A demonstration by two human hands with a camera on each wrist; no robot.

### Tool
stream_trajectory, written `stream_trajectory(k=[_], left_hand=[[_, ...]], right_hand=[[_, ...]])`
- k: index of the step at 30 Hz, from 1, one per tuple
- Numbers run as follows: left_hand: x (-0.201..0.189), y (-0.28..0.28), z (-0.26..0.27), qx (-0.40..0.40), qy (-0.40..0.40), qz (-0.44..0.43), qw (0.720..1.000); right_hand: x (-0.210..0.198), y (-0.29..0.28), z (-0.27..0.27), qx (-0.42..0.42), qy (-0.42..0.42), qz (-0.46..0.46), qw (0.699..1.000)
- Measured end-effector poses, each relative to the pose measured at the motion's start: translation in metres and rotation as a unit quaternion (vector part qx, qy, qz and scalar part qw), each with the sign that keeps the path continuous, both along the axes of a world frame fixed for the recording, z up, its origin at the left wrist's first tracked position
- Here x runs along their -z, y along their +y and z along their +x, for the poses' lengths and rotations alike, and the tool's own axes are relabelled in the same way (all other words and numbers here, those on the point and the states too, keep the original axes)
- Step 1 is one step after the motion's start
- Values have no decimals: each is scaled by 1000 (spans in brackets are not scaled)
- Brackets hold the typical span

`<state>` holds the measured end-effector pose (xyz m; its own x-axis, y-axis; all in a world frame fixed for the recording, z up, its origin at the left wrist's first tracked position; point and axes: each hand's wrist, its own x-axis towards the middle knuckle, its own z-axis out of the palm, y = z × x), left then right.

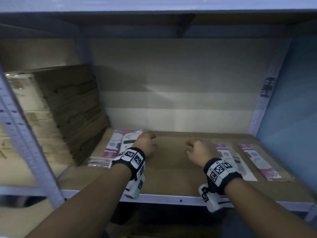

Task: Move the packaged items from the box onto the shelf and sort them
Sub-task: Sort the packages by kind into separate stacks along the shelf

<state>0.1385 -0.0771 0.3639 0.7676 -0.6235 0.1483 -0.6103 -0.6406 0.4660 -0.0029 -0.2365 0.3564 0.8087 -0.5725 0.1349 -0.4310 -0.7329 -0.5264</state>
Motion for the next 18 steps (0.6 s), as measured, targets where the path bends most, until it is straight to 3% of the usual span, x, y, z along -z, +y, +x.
stream_trajectory(k=[10, 18], left_hand=[[15, 121, 63, -144, 51, 17, 988], [40, 162, 87, -193, 73, 27, 978]], right_hand=[[12, 80, 82, -88, 6, 22, 996], [28, 122, 131, -177, 32, -16, 984]])
